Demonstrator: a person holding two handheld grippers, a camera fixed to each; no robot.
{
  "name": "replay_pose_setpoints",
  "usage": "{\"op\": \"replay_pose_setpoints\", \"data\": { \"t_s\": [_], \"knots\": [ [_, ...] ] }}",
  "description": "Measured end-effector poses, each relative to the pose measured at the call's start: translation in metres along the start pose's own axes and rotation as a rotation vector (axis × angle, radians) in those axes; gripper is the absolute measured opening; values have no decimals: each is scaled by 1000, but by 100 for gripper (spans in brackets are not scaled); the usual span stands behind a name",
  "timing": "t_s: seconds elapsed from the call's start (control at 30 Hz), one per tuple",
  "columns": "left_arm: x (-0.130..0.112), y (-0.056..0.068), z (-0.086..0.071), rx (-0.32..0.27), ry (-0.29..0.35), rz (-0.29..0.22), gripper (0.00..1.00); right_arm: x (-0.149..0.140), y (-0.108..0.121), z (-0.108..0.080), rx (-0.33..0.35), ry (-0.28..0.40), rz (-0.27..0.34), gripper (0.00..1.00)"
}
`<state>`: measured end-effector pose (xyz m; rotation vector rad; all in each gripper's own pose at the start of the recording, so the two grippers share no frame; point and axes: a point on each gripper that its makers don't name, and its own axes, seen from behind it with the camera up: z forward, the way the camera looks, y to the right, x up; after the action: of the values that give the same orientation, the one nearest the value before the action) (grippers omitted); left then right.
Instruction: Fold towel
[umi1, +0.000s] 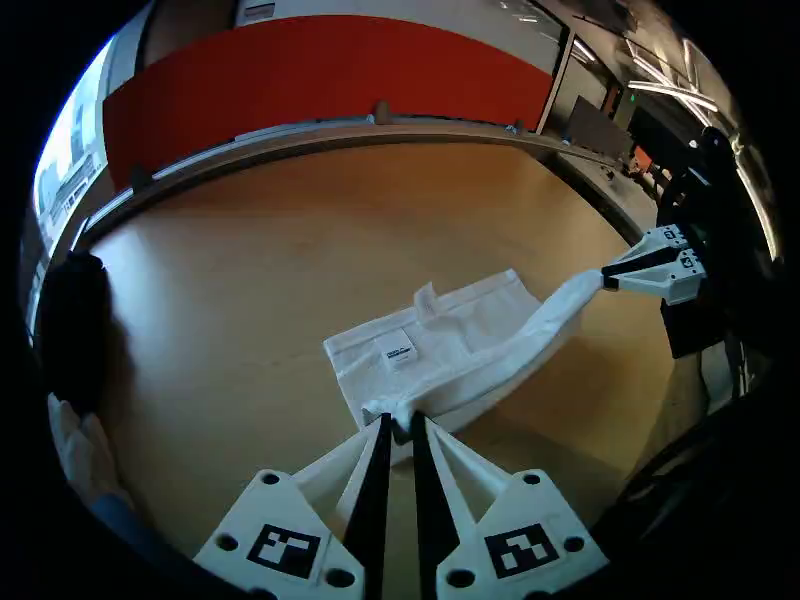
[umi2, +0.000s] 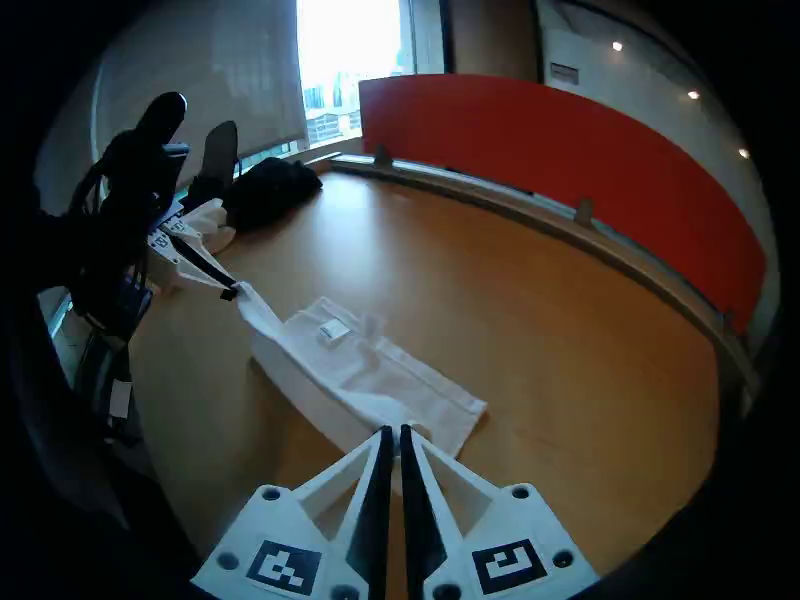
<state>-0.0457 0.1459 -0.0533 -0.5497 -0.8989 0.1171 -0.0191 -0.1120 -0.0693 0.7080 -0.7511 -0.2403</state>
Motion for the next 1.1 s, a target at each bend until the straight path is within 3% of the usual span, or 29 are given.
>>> {"op": "replay_pose_setpoints", "data": {
  "t_s": [0.6, 1.1],
  "knots": [
    [-4, -14, 41, 14, -43, 39, 15, -20, 17, 32, -8, -75, 20, 6],
    [-11, -29, 78, 53, -71, 23, 16, -35, 27, 63, -31, -114, 76, 8]
  ]
}}
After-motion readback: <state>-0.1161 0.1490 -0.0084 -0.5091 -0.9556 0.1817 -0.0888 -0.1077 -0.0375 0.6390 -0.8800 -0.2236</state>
